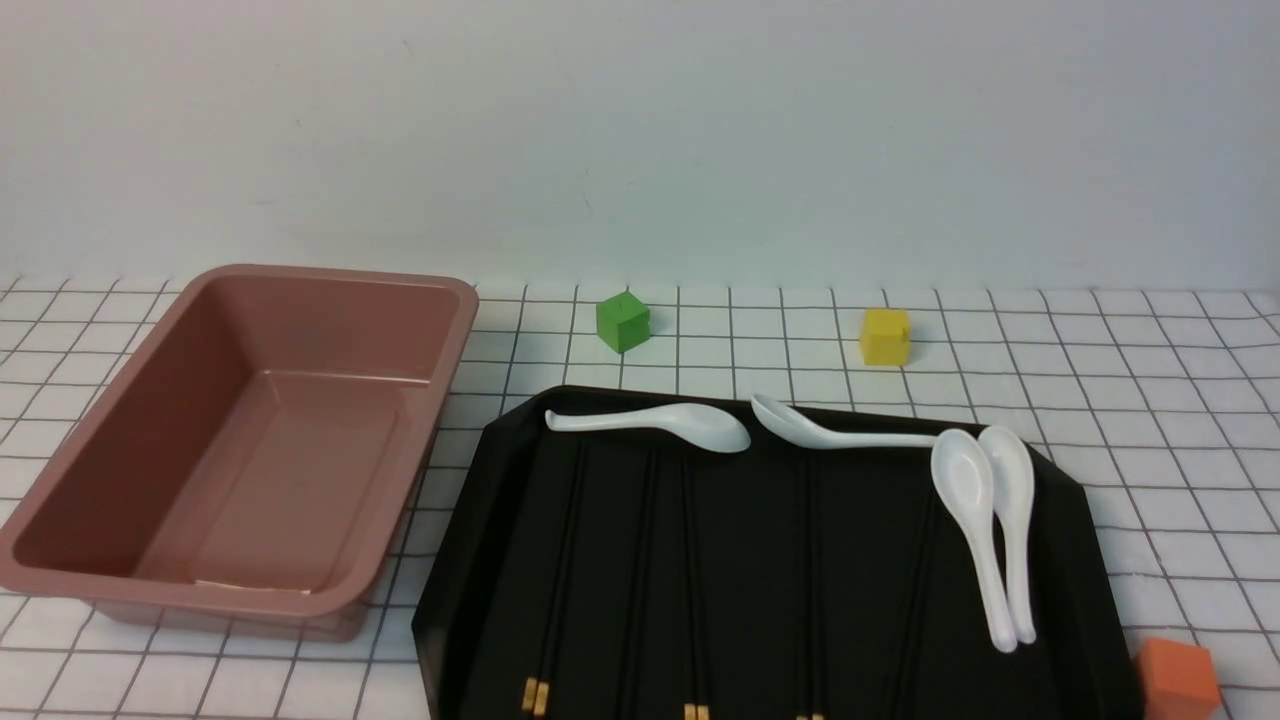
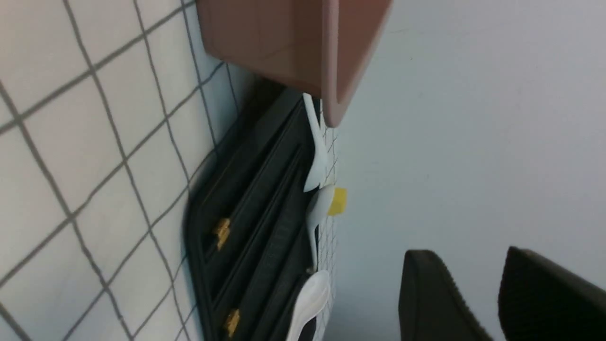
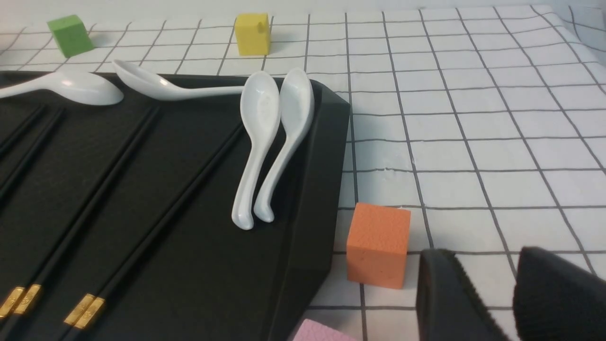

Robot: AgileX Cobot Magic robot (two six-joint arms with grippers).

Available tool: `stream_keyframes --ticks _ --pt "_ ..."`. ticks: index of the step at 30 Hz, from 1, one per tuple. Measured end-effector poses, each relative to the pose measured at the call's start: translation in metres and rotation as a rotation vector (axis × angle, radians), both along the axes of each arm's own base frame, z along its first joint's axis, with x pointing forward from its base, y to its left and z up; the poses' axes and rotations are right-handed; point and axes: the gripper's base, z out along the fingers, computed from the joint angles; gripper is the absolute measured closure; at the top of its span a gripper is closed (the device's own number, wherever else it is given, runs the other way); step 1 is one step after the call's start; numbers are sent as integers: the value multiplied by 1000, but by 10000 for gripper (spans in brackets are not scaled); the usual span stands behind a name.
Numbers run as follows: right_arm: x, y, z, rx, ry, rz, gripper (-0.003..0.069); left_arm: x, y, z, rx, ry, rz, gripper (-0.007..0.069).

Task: On white black tablecloth take chopsticks from black tray and put them in box.
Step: 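Reach over to the black tray and grasp a pair of chopsticks with the left gripper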

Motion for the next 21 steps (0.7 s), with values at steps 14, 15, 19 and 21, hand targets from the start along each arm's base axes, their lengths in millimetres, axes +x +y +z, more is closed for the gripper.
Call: stream_keyframes --ticks 14,15,19,21 --pt "0 0 0 0 0 0 419 -9 1 87 248 -309 -15 596" --pt "0 0 0 0 0 0 419 -8 -1 96 307 -304 -41 615" --pt "0 0 0 0 0 0 419 14 -17 117 620 -38 -375 637" --pt "0 0 0 0 0 0 419 32 -20 118 707 155 -546 637"
